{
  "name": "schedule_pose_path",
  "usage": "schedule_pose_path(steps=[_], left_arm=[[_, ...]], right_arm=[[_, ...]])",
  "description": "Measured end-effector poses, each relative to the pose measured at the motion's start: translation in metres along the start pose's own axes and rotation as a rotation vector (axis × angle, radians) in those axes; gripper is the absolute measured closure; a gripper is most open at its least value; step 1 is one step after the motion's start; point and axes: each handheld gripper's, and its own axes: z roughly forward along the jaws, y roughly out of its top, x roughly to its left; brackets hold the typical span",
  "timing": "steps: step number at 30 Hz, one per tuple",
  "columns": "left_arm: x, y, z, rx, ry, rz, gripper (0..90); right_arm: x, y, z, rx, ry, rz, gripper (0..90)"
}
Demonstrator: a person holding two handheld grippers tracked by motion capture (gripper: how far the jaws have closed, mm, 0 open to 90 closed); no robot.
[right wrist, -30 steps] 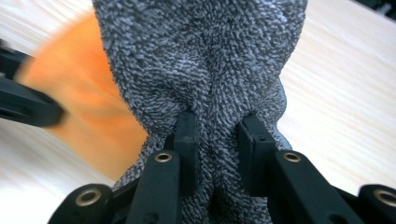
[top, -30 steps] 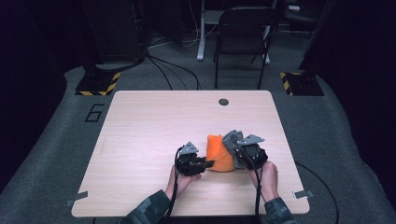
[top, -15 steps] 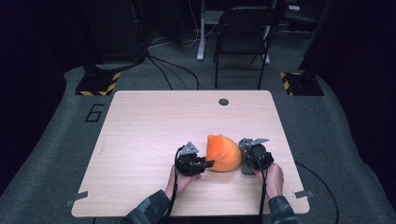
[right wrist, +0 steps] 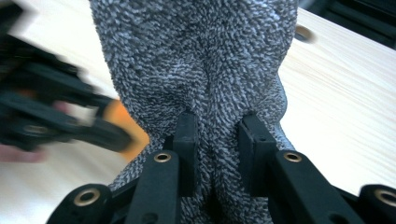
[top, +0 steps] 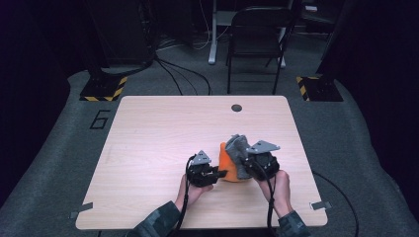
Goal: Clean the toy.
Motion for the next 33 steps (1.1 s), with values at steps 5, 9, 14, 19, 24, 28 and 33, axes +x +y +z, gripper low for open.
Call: schedule_pose_path(steps=[5, 9, 14, 19, 24, 28, 33], left_arm=[[0.000, 0.000, 0.000, 0.004, 0.001, 0.005, 72.6], [0.000, 0.000, 0.001, 0.003, -0.002, 0.001, 72.5], [0.000, 0.000, 0.001, 0.006, -0.005, 0.003, 72.5], [0.000, 0.000, 0.001, 0.006, -0.005, 0.005, 72.5], [0.000, 0.000, 0.001, 0.005, -0.005, 0.007, 72.5], [0.000, -0.001, 0.001, 0.003, -0.006, 0.004, 72.3], [0.000, -0.001, 0.001, 0.003, -0.005, 0.003, 72.2]], right_arm=[[0.005, -0.007, 0.017, 0.057, -0.044, -0.040, 71.1], [-0.006, -0.012, 0.018, 0.076, -0.079, -0.018, 71.1], [-0.028, -0.025, 0.023, 0.112, -0.098, 0.055, 71.2], [-0.040, -0.034, 0.029, 0.143, -0.128, 0.075, 71.3], [-0.052, -0.048, 0.042, 0.187, -0.151, 0.103, 71.4], [-0.061, -0.064, 0.059, 0.256, -0.148, 0.108, 71.2], [-0.068, -0.073, 0.068, 0.292, -0.128, 0.135, 71.0]])
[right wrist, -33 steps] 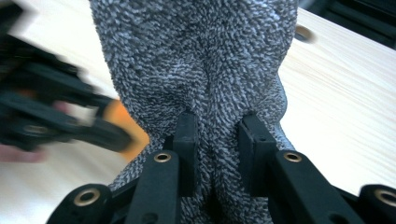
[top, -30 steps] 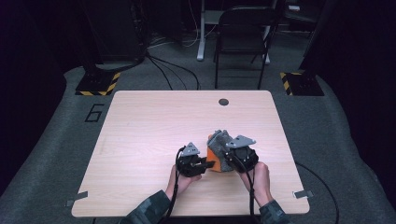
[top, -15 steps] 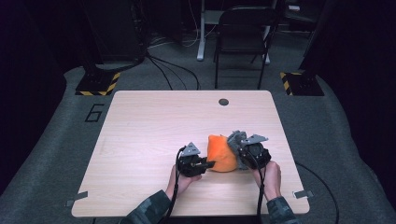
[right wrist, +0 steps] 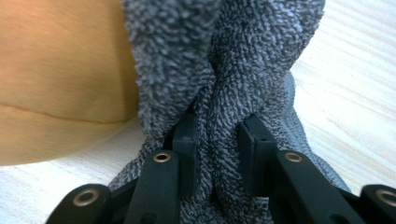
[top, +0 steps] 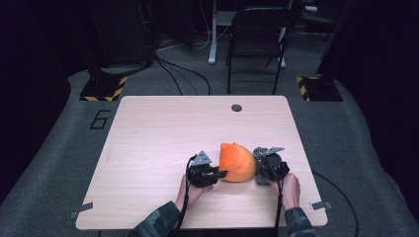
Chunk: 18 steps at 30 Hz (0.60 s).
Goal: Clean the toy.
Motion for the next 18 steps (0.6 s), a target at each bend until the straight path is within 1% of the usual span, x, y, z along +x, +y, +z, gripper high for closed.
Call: schedule_pose_path(steps=[2, 3, 4, 5, 6, 7, 8, 9, 10, 11, 12, 13, 15, 16, 17, 18], left_arm=[[0.000, 0.000, 0.000, 0.000, 0.001, -0.001, 72.2], [0.001, 0.000, 0.000, 0.000, 0.003, 0.000, 72.2], [0.001, 0.000, 0.000, 0.000, 0.003, 0.000, 72.1], [0.001, 0.000, 0.000, -0.001, 0.004, 0.000, 72.1], [0.001, 0.000, 0.000, 0.001, 0.003, 0.002, 72.0], [0.000, 0.000, 0.000, 0.001, 0.004, -0.001, 71.9], [0.000, 0.000, 0.000, 0.002, 0.003, -0.001, 71.9], [0.000, 0.000, 0.000, 0.002, 0.004, -0.001, 71.7], [0.001, 0.000, 0.000, 0.003, 0.004, 0.004, 71.6], [0.001, 0.000, 0.000, 0.003, 0.005, 0.005, 71.6], [0.001, 0.000, 0.000, 0.003, 0.005, 0.004, 71.4], [0.001, 0.000, 0.000, 0.003, 0.005, 0.005, 71.3], [0.001, 0.000, 0.000, 0.003, 0.005, 0.003, 71.3], [0.001, 0.000, 0.000, 0.003, 0.007, 0.003, 71.3], [0.002, -0.001, 0.001, 0.010, 0.007, 0.003, 70.7], [0.003, -0.001, 0.001, 0.008, 0.007, 0.005, 70.6]], right_arm=[[-0.001, 0.001, -0.002, -0.003, -0.003, 0.004, 71.0], [-0.006, 0.003, -0.013, -0.012, -0.010, 0.018, 71.0], [-0.006, 0.003, -0.013, -0.012, -0.010, 0.018, 71.0], [-0.007, 0.005, -0.018, -0.023, -0.011, 0.027, 71.1], [-0.009, 0.011, -0.039, -0.087, -0.006, 0.052, 71.0], [-0.009, 0.013, -0.047, -0.098, -0.002, 0.053, 71.1], [-0.007, 0.016, -0.057, -0.129, 0.001, 0.051, 71.0], [-0.004, 0.019, -0.066, -0.161, 0.021, 0.052, 71.0], [-0.002, 0.022, -0.073, -0.193, 0.053, 0.051, 71.0], [0.001, 0.024, -0.078, -0.211, 0.076, 0.045, 71.0], [0.005, 0.025, -0.080, -0.208, 0.076, 0.032, 71.1], [0.009, 0.026, -0.078, -0.199, 0.081, 0.009, 71.1], [0.017, 0.025, -0.067, -0.169, 0.087, -0.011, 71.2], [0.017, 0.025, -0.067, -0.169, 0.087, -0.011, 71.2], [0.023, 0.022, -0.052, -0.135, 0.088, -0.032, 71.6], [0.024, 0.021, -0.049, -0.126, 0.087, -0.016, 71.7]])
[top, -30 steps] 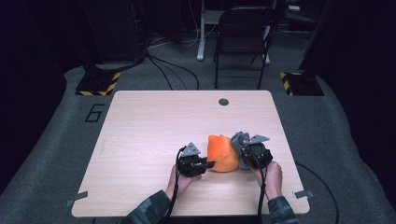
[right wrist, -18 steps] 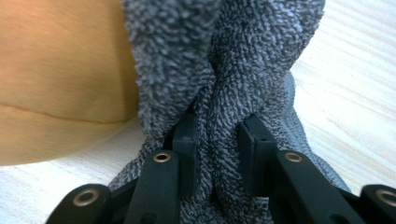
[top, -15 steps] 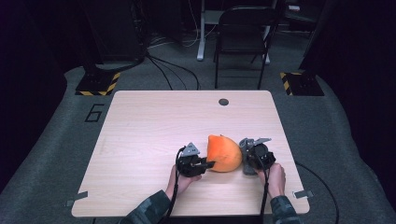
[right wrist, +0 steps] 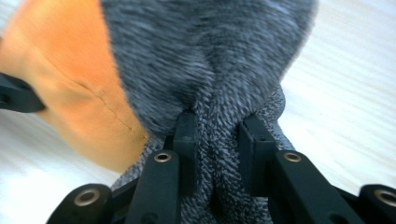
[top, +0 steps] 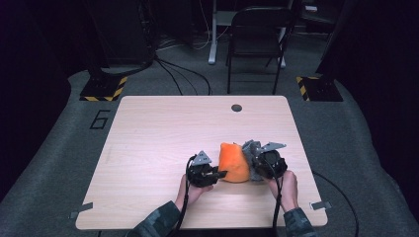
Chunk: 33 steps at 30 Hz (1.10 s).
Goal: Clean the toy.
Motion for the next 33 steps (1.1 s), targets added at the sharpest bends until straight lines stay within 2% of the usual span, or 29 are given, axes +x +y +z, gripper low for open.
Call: schedule_pose_path(steps=[2, 4, 5, 6, 8, 12, 13, 14, 19, 21, 25, 27, 29, 31, 33], left_arm=[[0.001, 0.000, 0.000, 0.001, -0.004, 0.001, 69.9], [0.001, 0.000, 0.000, 0.003, -0.009, 0.005, 67.6], [0.002, 0.000, 0.001, 0.009, -0.012, 0.014, 65.4], [0.002, 0.001, 0.000, 0.008, -0.013, 0.017, 62.4], [0.004, 0.002, 0.000, 0.014, -0.018, 0.021, 55.5], [0.009, 0.005, -0.003, 0.005, -0.038, 0.026, 45.5], [0.009, 0.007, -0.005, 0.009, -0.054, 0.056, 43.0], [0.009, 0.007, -0.005, 0.009, -0.054, 0.056, 39.3], [0.006, 0.010, -0.006, 0.057, -0.038, 0.170, 33.8], [0.004, 0.011, -0.008, 0.067, -0.037, 0.201, 29.4], [0.001, 0.013, -0.013, 0.053, -0.021, 0.266, 24.1], [0.000, 0.014, -0.016, 0.047, -0.008, 0.320, 20.0], [0.001, 0.014, -0.016, 0.045, 0.009, 0.356, 16.8], [0.002, 0.012, -0.016, 0.043, 0.011, 0.382, 16.1], [0.002, 0.010, -0.013, 0.049, 0.031, 0.419, 15.7]], right_arm=[[-0.004, -0.001, 0.003, -0.015, 0.018, 0.001, 71.7], [-0.003, -0.002, 0.003, -0.014, 0.010, -0.004, 71.8], [-0.001, -0.002, 0.003, -0.006, 0.003, 0.014, 71.9], [-0.002, -0.002, 0.004, -0.013, -0.003, -0.016, 71.9], [0.000, -0.002, 0.005, -0.007, -0.015, -0.018, 71.9], [-0.002, -0.002, 0.005, -0.011, 0.002, 0.001, 71.9], [-0.004, -0.003, 0.005, -0.014, 0.005, -0.005, 71.9], [-0.004, -0.003, 0.005, -0.014, 0.005, -0.005, 71.9], [-0.005, -0.003, 0.006, -0.008, 0.003, 0.001, 71.9], [-0.005, -0.003, 0.006, -0.007, 0.005, -0.002, 71.9], [-0.005, -0.002, 0.006, -0.011, 0.002, -0.008, 71.9], [-0.005, -0.002, 0.007, -0.013, 0.000, -0.009, 71.9], [-0.004, -0.002, 0.007, -0.010, 0.000, -0.009, 71.9], [-0.004, -0.002, 0.007, -0.011, -0.002, -0.003, 71.9], [-0.004, -0.002, 0.007, -0.009, 0.001, -0.006, 71.9]])
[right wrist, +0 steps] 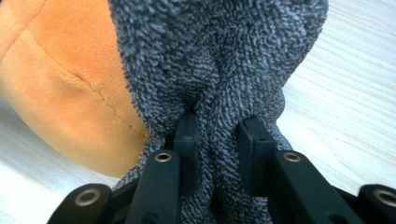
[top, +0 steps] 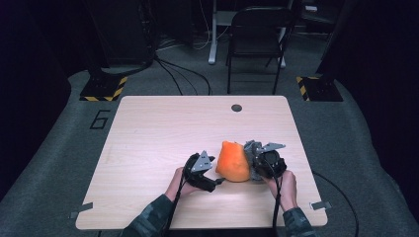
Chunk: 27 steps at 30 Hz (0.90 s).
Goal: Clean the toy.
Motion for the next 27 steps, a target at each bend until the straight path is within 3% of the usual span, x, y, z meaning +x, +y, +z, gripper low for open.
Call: schedule_pose_path(steps=[9, 16, 19, 24, 27], left_arm=[[0.001, -0.011, 0.010, 0.026, 0.052, 0.111, 21.8], [-0.006, -0.014, 0.017, 0.013, 0.092, 0.245, 29.9], [-0.009, -0.016, 0.019, -0.009, 0.114, 0.279, 36.1], [-0.011, -0.018, 0.022, -0.027, 0.115, 0.305, 57.7], [-0.012, -0.018, 0.022, -0.022, 0.121, 0.301, 67.0]], right_arm=[[0.000, 0.000, 0.001, 0.001, 0.001, -0.002, 71.9], [0.000, 0.001, 0.001, 0.004, 0.000, 0.001, 71.9], [0.000, 0.001, 0.001, 0.008, 0.000, 0.006, 71.9], [0.000, 0.001, 0.001, 0.003, -0.005, 0.008, 71.9], [-0.001, 0.000, 0.000, 0.000, 0.002, 0.010, 71.8]])
